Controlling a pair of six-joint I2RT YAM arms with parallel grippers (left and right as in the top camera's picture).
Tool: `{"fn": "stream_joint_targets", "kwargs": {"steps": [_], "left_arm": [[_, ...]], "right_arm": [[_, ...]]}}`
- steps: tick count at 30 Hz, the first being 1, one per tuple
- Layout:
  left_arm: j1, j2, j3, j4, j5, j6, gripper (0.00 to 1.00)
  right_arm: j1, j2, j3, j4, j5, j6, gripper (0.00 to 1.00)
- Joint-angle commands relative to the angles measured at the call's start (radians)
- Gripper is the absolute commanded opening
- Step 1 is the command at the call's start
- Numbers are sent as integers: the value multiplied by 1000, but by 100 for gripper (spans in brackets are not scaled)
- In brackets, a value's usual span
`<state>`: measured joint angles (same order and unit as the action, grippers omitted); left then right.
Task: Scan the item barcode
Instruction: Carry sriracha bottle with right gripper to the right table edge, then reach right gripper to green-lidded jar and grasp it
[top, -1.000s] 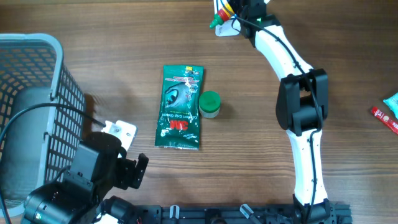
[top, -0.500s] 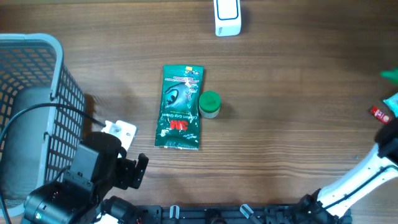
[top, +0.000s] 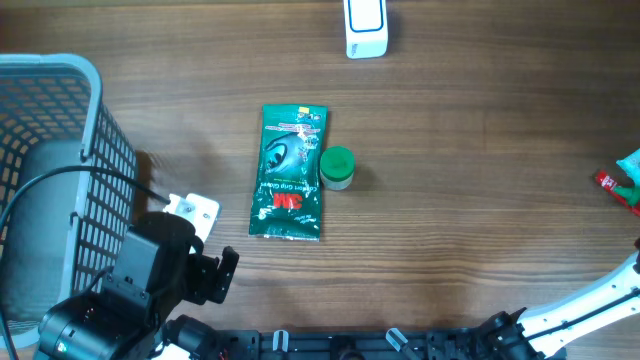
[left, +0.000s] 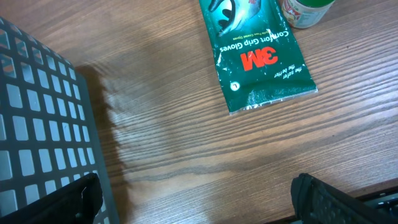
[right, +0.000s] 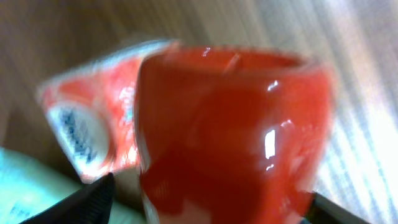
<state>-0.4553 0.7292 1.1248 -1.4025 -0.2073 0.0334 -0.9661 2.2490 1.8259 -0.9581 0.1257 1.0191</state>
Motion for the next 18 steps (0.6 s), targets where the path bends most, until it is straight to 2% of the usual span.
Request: {"fn": "stream_joint_targets", "kwargs": {"steps": [1, 5, 6, 8, 12, 14, 16, 18], "left_arm": [[4, -3, 3, 2, 9, 8, 100], [4, -3, 3, 2, 9, 8, 100], [4, -3, 3, 2, 9, 8, 100], [4, -3, 3, 2, 9, 8, 100], [4, -3, 3, 2, 9, 8, 100], [4, -3, 3, 2, 9, 8, 100], [4, -3, 3, 2, 9, 8, 100], [4, -3, 3, 2, 9, 8, 100]], "right_arm": [[3, -39, 116, -20, -220, -77, 99], [23, -220, 282, -187, -233, -76, 100], [50, -327, 283, -204, -300, -72, 100], [109, -425, 283, -218, -409, -92, 99], [470, -527, 282, -230, -615, -410, 99], [680, -516, 279, -286, -597, -549, 100], [898, -488, 270, -349, -472, -532, 99], [1086, -451, 250, -394, -356, -429, 99]]}}
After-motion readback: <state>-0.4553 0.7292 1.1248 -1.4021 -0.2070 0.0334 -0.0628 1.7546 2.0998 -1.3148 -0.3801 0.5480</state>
